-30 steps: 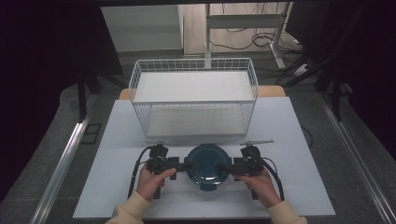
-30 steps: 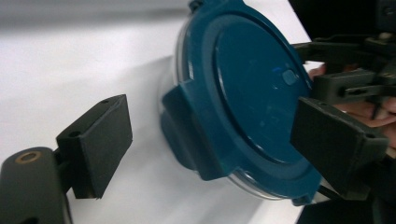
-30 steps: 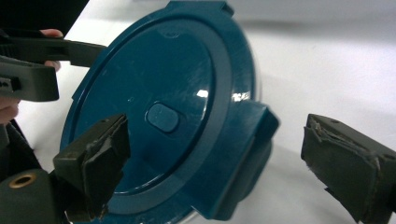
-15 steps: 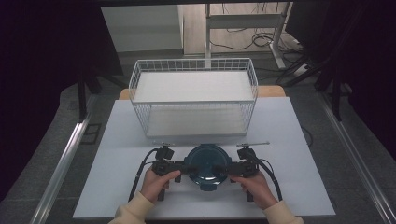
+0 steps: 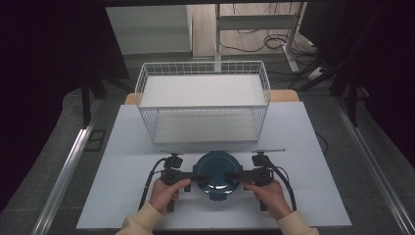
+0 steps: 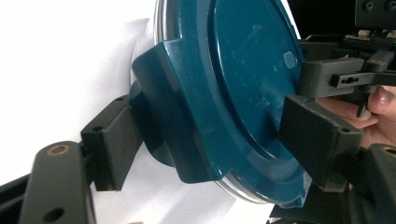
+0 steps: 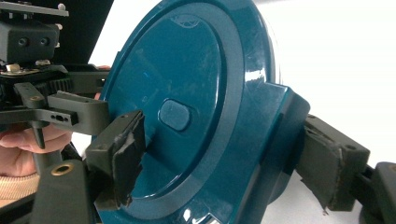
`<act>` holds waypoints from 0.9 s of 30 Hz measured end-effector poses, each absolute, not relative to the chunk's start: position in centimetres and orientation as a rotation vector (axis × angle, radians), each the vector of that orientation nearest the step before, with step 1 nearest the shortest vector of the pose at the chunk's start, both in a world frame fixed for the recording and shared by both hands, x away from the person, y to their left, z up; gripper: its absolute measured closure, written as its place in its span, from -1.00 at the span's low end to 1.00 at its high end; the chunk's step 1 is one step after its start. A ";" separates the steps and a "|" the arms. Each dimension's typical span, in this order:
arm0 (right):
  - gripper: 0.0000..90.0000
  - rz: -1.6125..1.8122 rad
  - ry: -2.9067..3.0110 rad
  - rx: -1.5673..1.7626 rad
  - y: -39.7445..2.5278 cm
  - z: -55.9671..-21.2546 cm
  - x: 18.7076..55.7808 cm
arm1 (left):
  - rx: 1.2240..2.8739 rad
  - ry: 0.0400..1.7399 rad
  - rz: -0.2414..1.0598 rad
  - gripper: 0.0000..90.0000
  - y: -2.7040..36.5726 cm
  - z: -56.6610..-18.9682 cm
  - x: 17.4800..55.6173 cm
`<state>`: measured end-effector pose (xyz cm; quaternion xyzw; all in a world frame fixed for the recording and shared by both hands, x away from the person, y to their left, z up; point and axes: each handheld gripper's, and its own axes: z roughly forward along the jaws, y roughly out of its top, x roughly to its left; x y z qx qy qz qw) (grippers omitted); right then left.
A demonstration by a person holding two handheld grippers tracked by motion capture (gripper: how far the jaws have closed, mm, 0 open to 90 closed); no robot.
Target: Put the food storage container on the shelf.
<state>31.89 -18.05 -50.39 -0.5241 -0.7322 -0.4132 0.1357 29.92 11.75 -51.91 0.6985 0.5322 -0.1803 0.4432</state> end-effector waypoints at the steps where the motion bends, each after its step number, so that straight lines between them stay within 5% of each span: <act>1: -0.46 -1.205 -2.109 -1.527 -18.1 -50.3 31.8 | 1.725 1.323 -0.456 -0.46 11.9 -51.9 29.9; 15: -0.22 -1.276 -2.055 -1.584 -18.8 -49.4 30.6 | 1.706 1.320 -0.411 -0.26 12.2 -50.9 29.0; 27: -0.20 -1.296 -2.118 -1.536 -18.3 -48.9 30.1 | 1.702 1.312 -0.342 -0.18 12.6 -49.9 28.5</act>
